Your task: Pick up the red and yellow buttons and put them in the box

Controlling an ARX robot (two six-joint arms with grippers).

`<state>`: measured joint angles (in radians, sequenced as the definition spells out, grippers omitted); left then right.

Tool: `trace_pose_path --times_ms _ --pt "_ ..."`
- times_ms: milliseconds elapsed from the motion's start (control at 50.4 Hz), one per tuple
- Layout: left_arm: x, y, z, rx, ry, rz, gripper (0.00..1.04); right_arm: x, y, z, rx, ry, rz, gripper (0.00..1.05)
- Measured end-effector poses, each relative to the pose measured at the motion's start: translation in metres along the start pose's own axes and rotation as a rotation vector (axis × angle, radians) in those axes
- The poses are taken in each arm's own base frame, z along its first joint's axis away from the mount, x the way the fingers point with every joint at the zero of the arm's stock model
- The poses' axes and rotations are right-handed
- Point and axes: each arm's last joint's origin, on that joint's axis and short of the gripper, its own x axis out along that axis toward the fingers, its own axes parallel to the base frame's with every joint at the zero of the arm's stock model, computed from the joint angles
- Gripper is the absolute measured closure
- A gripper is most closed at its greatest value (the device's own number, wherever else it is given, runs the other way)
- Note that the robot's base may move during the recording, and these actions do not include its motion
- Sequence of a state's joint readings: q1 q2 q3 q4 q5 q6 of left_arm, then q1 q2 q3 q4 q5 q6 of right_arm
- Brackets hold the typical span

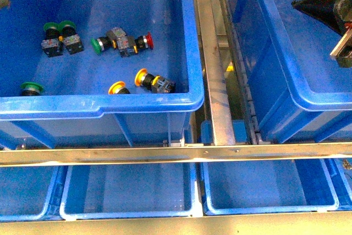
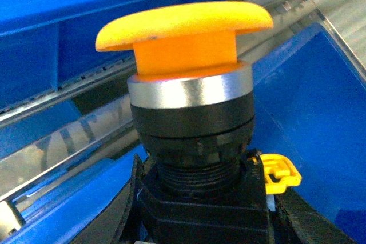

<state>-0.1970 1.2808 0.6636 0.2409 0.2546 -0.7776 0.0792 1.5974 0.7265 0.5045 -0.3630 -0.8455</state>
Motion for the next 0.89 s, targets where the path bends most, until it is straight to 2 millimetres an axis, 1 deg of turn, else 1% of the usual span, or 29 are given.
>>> trace_pose_path --times_ms 59,119,258,337,476,516,575,595,635,654,694,754,793,892 --pt "-0.016 0.013 -0.012 0.024 0.015 0.057 0.08 -0.004 -0.002 0.0 0.018 0.011 -0.017 0.68" --pt "-0.028 0.021 -0.021 0.046 0.029 0.085 0.08 -0.007 -0.004 -0.003 0.038 0.028 -0.033 0.68" --pt "-0.052 0.025 -0.033 0.137 0.017 0.093 0.08 -0.013 -0.006 -0.003 0.063 0.036 -0.047 0.68" --pt "-0.07 0.032 -0.045 0.198 0.001 0.118 0.08 -0.017 -0.009 0.0 0.075 0.032 -0.057 0.68" --pt "-0.087 0.051 -0.062 0.209 0.023 0.179 0.08 -0.025 -0.012 0.004 0.097 0.041 -0.08 0.68" --pt "-0.09 0.058 -0.066 0.241 -0.006 0.21 0.09 -0.027 -0.012 0.004 0.104 0.044 -0.082 0.68" --pt "-0.094 0.077 -0.071 0.391 -0.232 0.264 0.2 -0.031 -0.011 0.006 0.118 0.05 -0.082 0.68" --pt "-0.098 0.083 -0.074 0.455 -0.328 0.273 0.25 -0.033 -0.011 0.006 0.121 0.05 -0.083 0.68" --pt "-0.105 0.087 -0.078 0.554 -0.427 0.286 0.32 -0.035 -0.011 0.007 0.126 0.051 -0.087 0.68" --pt "-0.109 0.084 -0.078 0.601 -0.463 0.273 0.37 -0.036 -0.011 0.008 0.131 0.055 -0.093 0.68" --pt "-0.116 0.079 -0.077 0.654 -0.506 0.259 0.45 -0.037 -0.01 0.008 0.141 0.059 -0.093 0.68" --pt "-0.126 0.075 -0.079 0.71 -0.545 0.259 0.59 -0.039 -0.008 0.011 0.147 0.053 -0.087 0.68" --pt "-0.129 0.075 -0.08 0.725 -0.552 0.261 0.66 -0.041 -0.007 0.014 0.147 0.044 -0.084 0.68" --pt "-0.133 0.074 -0.083 0.748 -0.556 0.263 0.89 -0.045 -0.006 0.017 0.15 0.045 -0.095 0.68"
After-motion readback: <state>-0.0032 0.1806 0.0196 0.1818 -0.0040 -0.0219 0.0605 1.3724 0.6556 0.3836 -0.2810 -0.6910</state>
